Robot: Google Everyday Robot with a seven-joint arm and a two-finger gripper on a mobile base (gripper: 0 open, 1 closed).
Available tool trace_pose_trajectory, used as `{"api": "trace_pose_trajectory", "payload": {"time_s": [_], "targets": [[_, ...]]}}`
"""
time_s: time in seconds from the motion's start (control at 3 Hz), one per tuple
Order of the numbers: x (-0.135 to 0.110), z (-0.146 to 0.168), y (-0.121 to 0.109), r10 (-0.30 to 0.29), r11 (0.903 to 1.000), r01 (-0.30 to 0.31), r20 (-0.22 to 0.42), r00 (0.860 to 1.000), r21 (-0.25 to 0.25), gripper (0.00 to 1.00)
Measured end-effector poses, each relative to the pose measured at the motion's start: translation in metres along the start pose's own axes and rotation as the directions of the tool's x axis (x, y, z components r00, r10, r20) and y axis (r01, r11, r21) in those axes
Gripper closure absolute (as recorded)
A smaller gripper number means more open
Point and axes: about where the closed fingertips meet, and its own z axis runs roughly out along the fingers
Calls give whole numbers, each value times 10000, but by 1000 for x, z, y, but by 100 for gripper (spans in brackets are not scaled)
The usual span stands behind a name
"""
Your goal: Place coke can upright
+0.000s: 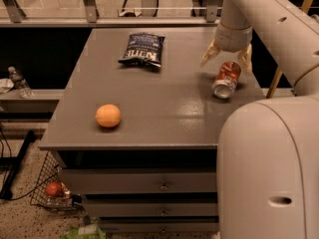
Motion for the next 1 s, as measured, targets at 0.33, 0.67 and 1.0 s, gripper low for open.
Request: {"api": "trace_pose_trajectory", "payload": {"time_s": [0.33,0.67,1.0], "targets": [[2,-8,7,87,10000,-87,-70,9999,-27,49],[0,-12,11,81,9999,-81,-48,10000,-64,72],[-7,-16,9,-121,9999,121,84,9999,12,95]]}}
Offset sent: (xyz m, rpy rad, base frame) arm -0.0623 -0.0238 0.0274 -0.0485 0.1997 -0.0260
